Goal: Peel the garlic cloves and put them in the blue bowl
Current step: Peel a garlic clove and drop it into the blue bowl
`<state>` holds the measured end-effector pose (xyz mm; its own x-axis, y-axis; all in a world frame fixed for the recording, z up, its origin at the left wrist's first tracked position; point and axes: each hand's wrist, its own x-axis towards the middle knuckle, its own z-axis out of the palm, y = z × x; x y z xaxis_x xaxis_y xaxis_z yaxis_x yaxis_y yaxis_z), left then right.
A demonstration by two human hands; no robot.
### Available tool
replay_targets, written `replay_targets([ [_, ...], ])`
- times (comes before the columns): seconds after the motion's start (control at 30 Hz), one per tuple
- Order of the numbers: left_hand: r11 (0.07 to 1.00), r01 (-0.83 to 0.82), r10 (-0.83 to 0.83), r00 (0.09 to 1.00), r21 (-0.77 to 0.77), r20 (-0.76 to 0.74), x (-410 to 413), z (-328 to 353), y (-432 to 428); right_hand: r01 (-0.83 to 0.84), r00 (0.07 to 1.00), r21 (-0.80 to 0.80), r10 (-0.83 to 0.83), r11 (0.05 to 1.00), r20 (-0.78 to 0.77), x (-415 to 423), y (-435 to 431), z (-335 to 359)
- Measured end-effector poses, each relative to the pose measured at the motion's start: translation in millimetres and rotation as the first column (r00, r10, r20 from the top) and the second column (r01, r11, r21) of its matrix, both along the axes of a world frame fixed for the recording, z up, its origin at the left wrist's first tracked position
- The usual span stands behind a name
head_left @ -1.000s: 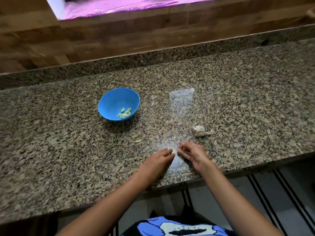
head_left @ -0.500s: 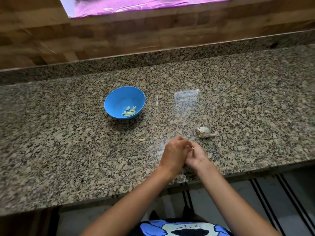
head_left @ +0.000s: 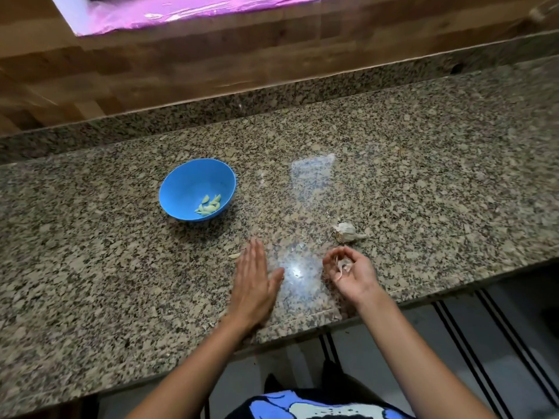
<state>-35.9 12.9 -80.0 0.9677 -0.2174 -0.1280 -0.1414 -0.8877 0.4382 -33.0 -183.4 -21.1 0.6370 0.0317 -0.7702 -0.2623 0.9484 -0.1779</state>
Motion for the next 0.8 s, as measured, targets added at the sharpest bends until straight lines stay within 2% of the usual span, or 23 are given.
replay_targets([
  [0.03, 0.998, 0.042, -0.042, 0.999, 0.047, -0.003, 5.1, -4.3, -7.6, 0.02, 1.0, -0.007, -0.02, 1.0, 0.004, -2.7, -5.7, -1.3],
  [0.1, 0.991, 0.125, -0.125, 0.992, 0.045, -0.005, 25.1, -2.3, -31.1, 0.046, 0.999, 0.001, -0.046, 0.999, 0.001, -7.8, -14.4, -5.0],
  [0.23, 0.933, 0.348, -0.351, 0.936, -0.085, -0.013, 59.4, 11.4, -66.0, 0.075, 0.997, -0.013, -0.076, 0.997, -0.008, -12.5, -21.6, -10.4],
  [0.33, 0.868, 0.477, -0.481, 0.877, -0.136, 0.01, 50.7, 17.2, -58.2, 0.102, 0.995, -0.025, -0.102, 0.995, -0.015, -13.8, -19.4, -12.0],
  [0.47, 0.8, 0.6, -0.6, 0.8, -0.023, 0.023, 30.4, 14.0, -12.7, 0.076, 0.997, -0.021, -0.077, 0.997, -0.03, -14.0, -1.8, -9.7],
  [0.6, 0.75, 0.66, -0.661, 0.751, 0.049, 0.008, 7.8, 10.2, 47.0, 0.002, 0.999, -0.008, -0.002, 1.0, -0.048, -9.2, 27.6, -7.9],
  [0.8, 0.805, 0.589, -0.587, 0.771, 0.071, 0.246, -31.9, 7.9, 107.3, -0.18, 0.982, -0.006, 0.179, 0.984, -0.061, -6.1, 69.9, -10.9],
])
